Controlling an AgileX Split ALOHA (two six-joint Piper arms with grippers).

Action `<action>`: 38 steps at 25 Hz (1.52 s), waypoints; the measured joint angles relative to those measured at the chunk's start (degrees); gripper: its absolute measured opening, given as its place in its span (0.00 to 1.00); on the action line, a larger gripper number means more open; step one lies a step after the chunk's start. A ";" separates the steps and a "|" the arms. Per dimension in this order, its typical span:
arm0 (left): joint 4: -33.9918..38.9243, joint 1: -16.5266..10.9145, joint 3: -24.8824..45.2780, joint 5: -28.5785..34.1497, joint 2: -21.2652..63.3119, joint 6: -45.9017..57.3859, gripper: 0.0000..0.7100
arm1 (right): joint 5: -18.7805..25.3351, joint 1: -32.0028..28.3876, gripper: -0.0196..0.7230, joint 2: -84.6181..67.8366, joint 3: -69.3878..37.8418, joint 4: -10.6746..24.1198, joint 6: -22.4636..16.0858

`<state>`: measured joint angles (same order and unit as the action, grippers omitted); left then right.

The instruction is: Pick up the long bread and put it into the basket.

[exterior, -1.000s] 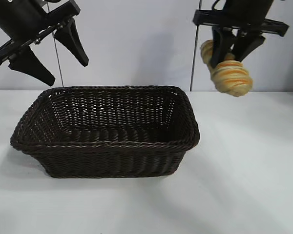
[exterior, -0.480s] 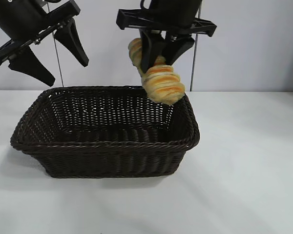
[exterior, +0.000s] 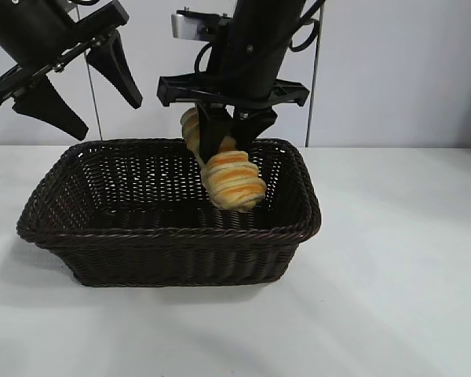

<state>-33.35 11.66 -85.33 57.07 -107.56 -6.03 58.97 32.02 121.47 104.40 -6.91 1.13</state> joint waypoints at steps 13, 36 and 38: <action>0.05 0.00 0.00 0.15 0.00 0.00 0.76 | 5.21 -0.69 0.75 -0.88 5.00 0.19 1.46; 0.16 0.00 0.00 1.15 0.00 0.00 0.76 | 11.81 -14.98 0.75 -6.78 7.77 -8.29 4.50; 0.16 0.00 0.00 1.17 0.00 0.00 0.76 | 11.81 -14.98 0.75 -6.78 7.77 -8.48 4.50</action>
<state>-33.19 11.66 -85.33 58.24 -107.56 -6.03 70.78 17.05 114.69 112.17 -15.39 5.63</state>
